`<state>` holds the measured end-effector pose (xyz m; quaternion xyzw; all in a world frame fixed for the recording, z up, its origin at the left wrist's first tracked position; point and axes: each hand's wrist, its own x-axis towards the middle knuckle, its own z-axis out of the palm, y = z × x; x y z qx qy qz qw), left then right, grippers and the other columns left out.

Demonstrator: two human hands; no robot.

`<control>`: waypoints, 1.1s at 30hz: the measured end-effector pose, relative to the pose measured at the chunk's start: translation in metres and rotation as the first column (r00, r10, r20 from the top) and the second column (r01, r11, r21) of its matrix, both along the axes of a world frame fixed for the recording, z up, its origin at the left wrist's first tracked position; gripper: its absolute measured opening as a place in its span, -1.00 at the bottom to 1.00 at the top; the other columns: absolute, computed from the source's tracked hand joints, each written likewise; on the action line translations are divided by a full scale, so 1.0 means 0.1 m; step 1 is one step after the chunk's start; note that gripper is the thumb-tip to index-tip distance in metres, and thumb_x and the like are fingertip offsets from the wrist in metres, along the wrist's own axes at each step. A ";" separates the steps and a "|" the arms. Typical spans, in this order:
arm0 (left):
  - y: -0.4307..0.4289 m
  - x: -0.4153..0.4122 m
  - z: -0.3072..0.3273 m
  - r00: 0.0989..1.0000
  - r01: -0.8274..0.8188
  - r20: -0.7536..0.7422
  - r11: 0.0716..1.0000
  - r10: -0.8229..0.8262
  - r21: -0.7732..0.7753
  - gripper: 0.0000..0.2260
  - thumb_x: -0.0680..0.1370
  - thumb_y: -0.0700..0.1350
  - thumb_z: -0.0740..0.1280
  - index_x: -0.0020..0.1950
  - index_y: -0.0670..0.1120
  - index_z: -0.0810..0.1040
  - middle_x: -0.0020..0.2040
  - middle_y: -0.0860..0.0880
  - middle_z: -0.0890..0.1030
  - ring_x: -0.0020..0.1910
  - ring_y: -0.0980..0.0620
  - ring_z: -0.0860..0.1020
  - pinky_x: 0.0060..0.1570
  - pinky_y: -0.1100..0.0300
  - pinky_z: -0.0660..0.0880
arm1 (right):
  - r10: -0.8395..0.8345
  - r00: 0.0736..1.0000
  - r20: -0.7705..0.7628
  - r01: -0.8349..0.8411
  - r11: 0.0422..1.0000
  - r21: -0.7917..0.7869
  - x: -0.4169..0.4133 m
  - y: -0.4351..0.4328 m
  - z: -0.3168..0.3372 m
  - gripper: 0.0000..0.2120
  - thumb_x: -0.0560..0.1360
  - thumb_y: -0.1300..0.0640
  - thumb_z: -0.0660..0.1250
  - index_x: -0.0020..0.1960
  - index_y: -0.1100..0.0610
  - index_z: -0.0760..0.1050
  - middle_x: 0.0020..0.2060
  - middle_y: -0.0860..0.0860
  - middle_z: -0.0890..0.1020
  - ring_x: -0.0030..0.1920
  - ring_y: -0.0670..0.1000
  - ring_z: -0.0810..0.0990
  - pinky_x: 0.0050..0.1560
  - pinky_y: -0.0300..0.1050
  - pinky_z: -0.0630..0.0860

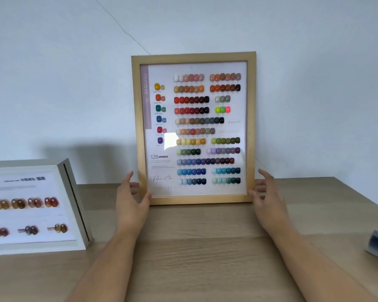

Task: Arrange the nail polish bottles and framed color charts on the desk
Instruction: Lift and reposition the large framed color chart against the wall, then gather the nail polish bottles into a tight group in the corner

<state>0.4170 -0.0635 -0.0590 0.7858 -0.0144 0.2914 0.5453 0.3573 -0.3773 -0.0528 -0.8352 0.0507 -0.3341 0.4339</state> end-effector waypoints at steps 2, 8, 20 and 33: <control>-0.07 -0.15 0.00 0.999 0.037 -0.027 0.999 -0.037 -0.008 -0.34 0.42 -0.19 0.46 0.43 0.04 0.24 0.14 0.02 0.46 0.08 0.08 0.47 0.09 0.11 0.46 | -0.018 0.999 0.037 0.019 0.999 -0.027 -0.18 0.06 -0.01 -0.58 0.47 0.26 0.31 0.26 -0.04 0.31 -0.10 -0.02 0.51 -0.10 -0.02 0.51 -0.05 -0.04 0.50; -0.36 -0.82 -0.01 0.987 0.158 -0.012 0.986 -0.158 0.061 -0.51 0.43 -0.20 0.44 0.28 0.10 0.35 0.02 0.12 0.47 -0.01 0.18 0.47 -0.15 0.22 0.42 | -0.039 0.995 0.088 0.033 0.997 0.073 -1.00 0.15 0.00 -0.77 0.48 0.25 0.31 0.02 -0.02 0.37 -0.21 -0.06 0.52 -0.20 -0.07 0.54 -0.25 -0.42 0.40; -1.47 -1.92 0.53 0.819 0.566 0.030 0.815 -0.573 0.123 -0.75 0.48 -0.21 0.37 -0.06 0.15 0.47 -0.12 0.09 0.54 -0.13 0.16 0.51 -0.25 0.40 0.43 | -0.029 0.982 0.185 0.047 0.994 -0.097 -2.55 -0.15 0.51 -0.96 0.48 0.04 0.25 -0.09 -0.03 0.46 -0.26 -0.14 0.54 -0.17 -0.18 0.52 -0.14 -0.39 0.44; -3.21 -2.11 1.19 0.542 0.758 -0.140 0.410 -0.829 0.507 -0.87 0.49 -0.04 0.34 -0.01 0.16 0.48 -0.01 0.16 0.47 -0.06 0.25 0.46 -0.26 0.45 0.30 | -0.239 0.955 -0.176 0.175 0.932 -0.318 -3.05 -1.73 1.41 -0.92 0.48 0.13 0.34 -0.12 0.00 0.60 -0.23 -0.15 0.63 -0.21 -0.17 0.57 -0.20 -0.40 0.46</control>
